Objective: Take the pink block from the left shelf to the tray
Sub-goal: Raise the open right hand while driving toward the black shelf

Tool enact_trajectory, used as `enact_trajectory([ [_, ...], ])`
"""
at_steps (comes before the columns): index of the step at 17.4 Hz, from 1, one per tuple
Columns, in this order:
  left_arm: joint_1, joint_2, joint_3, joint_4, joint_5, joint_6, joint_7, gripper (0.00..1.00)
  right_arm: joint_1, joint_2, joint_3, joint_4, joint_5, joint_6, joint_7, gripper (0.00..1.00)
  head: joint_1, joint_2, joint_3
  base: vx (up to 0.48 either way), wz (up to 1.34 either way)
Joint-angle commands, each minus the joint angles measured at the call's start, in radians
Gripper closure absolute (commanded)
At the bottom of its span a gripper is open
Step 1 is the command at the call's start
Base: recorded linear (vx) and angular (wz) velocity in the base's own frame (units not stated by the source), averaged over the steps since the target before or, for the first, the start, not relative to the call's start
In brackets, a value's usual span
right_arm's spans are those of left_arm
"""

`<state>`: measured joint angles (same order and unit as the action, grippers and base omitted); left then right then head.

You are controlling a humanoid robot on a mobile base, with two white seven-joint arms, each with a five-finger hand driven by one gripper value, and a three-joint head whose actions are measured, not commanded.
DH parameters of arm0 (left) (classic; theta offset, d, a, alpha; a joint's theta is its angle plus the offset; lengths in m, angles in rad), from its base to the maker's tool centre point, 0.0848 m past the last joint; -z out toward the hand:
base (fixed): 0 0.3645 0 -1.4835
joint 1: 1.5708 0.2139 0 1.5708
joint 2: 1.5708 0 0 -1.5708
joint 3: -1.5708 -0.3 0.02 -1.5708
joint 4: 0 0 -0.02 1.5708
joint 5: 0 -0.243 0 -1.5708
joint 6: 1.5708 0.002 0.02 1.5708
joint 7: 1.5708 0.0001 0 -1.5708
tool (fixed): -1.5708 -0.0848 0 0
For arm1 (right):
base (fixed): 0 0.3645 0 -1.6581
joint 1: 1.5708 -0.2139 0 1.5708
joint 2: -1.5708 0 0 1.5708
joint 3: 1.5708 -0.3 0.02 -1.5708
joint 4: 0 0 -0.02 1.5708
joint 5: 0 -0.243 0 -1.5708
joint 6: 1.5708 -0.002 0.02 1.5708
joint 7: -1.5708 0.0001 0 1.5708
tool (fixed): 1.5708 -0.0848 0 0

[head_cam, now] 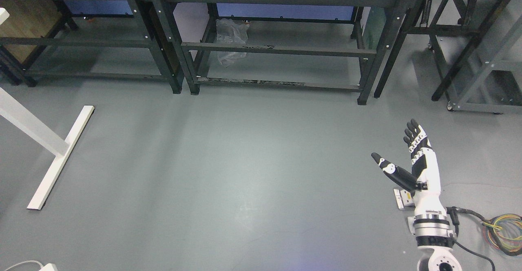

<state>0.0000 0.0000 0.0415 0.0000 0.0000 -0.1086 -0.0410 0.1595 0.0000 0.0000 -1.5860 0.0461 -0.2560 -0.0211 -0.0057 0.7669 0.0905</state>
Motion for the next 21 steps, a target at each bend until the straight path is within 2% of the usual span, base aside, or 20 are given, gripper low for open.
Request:
enact_trajectory([
  [1, -0.031, 0.017, 0.0, -0.017, -0.002, 0.0, 0.0, 0.0, 0.0, -0.017, -0.003, 0.0, 0.0, 0.0, 0.0, 0.0, 0.0, 0.0, 0.0, 0.0, 0.0],
  [15, -0.031, 0.017, 0.0, -0.017, -0.002, 0.0, 0.0, 0.0, 0.002, -0.017, -0.003, 0.001, 0.0, 0.0, -0.008, 0.0, 0.0, 0.0, 0.0, 0.001, 0.0],
  [17, -0.031, 0.017, 0.0, -0.017, -0.002, 0.0, 0.0, 0.0, 0.002, -0.017, -0.003, 0.001, 0.003, 0.0, -0.042, 0.0, 0.0, 0.0, 0.0, 0.005, 0.0],
  [19, -0.031, 0.017, 0.0, -0.017, -0.002, 0.0, 0.0, 0.0, 0.002, -0.017, -0.002, 0.001, 0.068, 0.0, -0.092, 0.0, 0.0, 0.0, 0.0, 0.0, 0.0],
  [20, -0.031, 0.017, 0.0, -0.017, -0.002, 0.0, 0.0, 0.0, 0.0, -0.017, -0.002, 0.001, 0.149, 0.001, -0.118, 0.0, 0.0, 0.0, 0.0, 0.0, 0.0],
  [21, -0.031, 0.017, 0.0, -0.017, -0.002, 0.0, 0.0, 0.0, -0.001, -0.017, 0.0, 0.001, 0.299, 0.001, -0.166, 0.0, 0.0, 0.0, 0.0, -0.015, 0.0],
])
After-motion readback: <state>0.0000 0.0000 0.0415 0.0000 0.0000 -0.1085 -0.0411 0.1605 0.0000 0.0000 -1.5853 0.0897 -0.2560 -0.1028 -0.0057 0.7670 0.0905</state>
